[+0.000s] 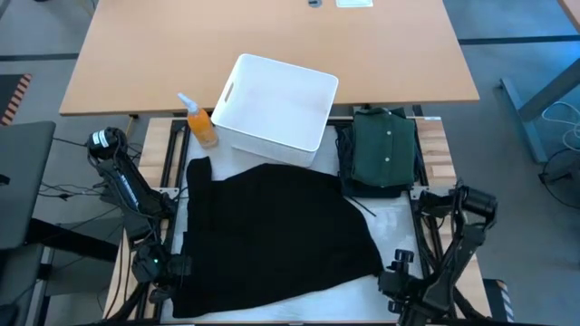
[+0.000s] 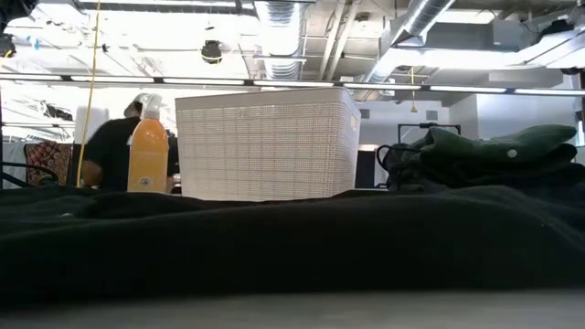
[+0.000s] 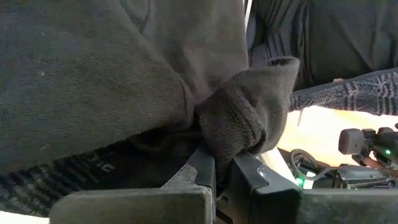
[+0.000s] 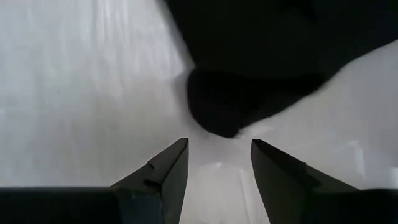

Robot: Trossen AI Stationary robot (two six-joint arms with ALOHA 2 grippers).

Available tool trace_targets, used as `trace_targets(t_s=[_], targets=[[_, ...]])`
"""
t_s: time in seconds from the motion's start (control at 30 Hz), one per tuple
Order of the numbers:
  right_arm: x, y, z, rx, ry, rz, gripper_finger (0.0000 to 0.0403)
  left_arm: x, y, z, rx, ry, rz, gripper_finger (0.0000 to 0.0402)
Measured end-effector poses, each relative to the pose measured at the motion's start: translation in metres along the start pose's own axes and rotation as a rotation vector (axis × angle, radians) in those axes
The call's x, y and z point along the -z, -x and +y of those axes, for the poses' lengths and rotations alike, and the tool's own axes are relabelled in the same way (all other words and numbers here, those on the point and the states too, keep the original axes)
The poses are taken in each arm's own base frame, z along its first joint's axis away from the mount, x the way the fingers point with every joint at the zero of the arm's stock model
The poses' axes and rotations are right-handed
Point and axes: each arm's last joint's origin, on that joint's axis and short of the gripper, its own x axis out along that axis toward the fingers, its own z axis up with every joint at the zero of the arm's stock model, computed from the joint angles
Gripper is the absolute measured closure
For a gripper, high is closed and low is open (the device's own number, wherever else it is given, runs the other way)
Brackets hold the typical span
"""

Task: Fold laundry
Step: Fold the black shirt

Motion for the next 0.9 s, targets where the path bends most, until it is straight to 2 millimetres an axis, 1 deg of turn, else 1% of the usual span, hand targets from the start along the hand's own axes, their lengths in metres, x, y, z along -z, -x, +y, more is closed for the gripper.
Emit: trace_targets(t_s=[0.07,0.2,0.43,0.53,0.57,0.63,0.7,0.73,0.83,0.9], targets=[[-0.001,-0.005,0.005,-0.006,-0.003,-0.003,0.0203,0.0,0.0,0.0,-0.001,0.0,-0.004,0.0401],[0.0,-0.011,0.007,0.024,-0.002,-0.032,0.0204,0.0,0.0,0.0,-0.003,-0.001,-0.007,0.0401],[-0.005,-0.015,0.003,0.095,0.005,-0.12,0.0215,0.0,0.0,0.001,-0.006,0.002,-0.015,0.0401],[-0.01,-0.018,0.001,0.111,-0.01,-0.144,0.0244,-0.001,0.0,0.001,-0.009,-0.003,-0.021,0.0401],[-0.012,-0.019,-0.001,0.117,-0.014,-0.133,0.0263,-0.001,0.0,0.001,-0.01,-0.002,-0.024,0.0401],[-0.015,-0.02,-0.002,0.112,-0.017,-0.108,0.0317,-0.001,0.0,0.002,-0.01,-0.002,-0.026,0.0401],[-0.018,-0.014,-0.006,0.095,-0.008,-0.09,0.0372,-0.001,0.0,0.001,-0.006,0.001,-0.024,0.0401],[-0.02,-0.009,-0.01,0.081,-0.005,-0.084,0.038,-0.001,0.0,0.001,0.0,0.0,-0.019,0.0401],[-0.025,0.014,-0.027,0.019,-0.031,-0.054,0.0372,0.0,0.0,-0.002,0.04,-0.017,-0.005,0.0401],[-0.029,0.035,-0.042,-0.074,-0.054,-0.046,0.0369,0.0,0.0,-0.006,0.086,-0.016,-0.006,0.0401]])
